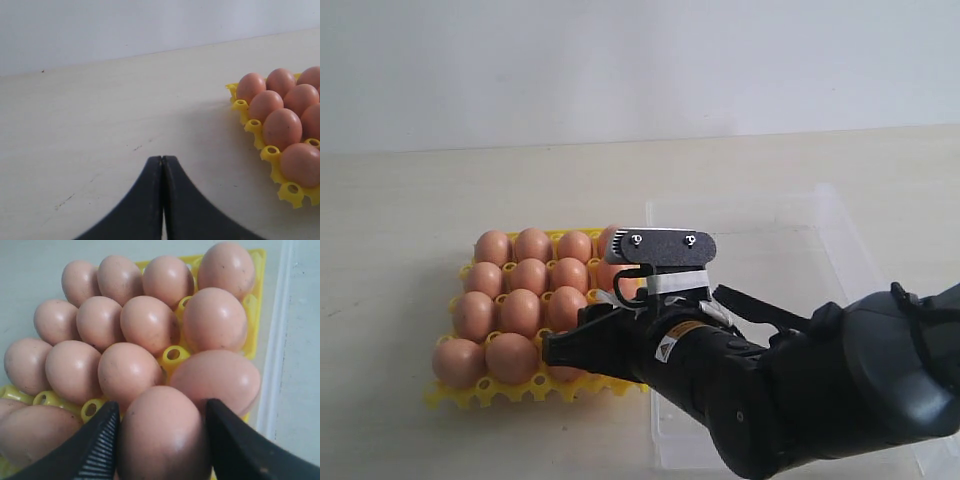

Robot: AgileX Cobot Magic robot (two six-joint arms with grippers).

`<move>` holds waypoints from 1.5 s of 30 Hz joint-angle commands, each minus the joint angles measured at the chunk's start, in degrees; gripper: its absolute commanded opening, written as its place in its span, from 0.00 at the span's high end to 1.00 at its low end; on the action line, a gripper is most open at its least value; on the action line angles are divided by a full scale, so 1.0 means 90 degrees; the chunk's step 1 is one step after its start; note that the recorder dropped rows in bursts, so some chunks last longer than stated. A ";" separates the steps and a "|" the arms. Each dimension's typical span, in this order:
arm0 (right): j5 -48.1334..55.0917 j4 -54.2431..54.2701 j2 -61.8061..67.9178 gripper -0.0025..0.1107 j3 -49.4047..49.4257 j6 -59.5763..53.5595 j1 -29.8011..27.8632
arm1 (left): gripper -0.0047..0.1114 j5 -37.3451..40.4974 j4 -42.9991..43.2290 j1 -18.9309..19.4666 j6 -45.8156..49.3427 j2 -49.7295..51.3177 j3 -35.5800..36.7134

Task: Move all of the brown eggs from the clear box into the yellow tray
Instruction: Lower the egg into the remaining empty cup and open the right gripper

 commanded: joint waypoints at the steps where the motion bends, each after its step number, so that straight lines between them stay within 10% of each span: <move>1: -0.0073 0.0059 -0.0056 0.98 0.0035 -0.0143 -0.0022 | 0.96 -0.0076 -0.0015 -0.0020 -0.0028 0.0016 -0.0026; 14: -0.0236 0.0050 -0.0056 0.96 0.0035 -0.0296 -0.0022 | 0.96 -0.0076 -0.0015 -0.0020 -0.0028 0.0016 -0.0026; 24: -0.0480 0.0050 -0.0056 0.58 0.0035 -0.0296 -0.0022 | 0.96 -0.0076 -0.0015 -0.0020 -0.0028 0.0016 -0.0026; 45: -0.0565 -0.0090 -0.0058 0.50 0.0035 -0.0122 -0.0022 | 0.96 -0.0076 -0.0015 -0.0020 -0.0028 0.0016 -0.0026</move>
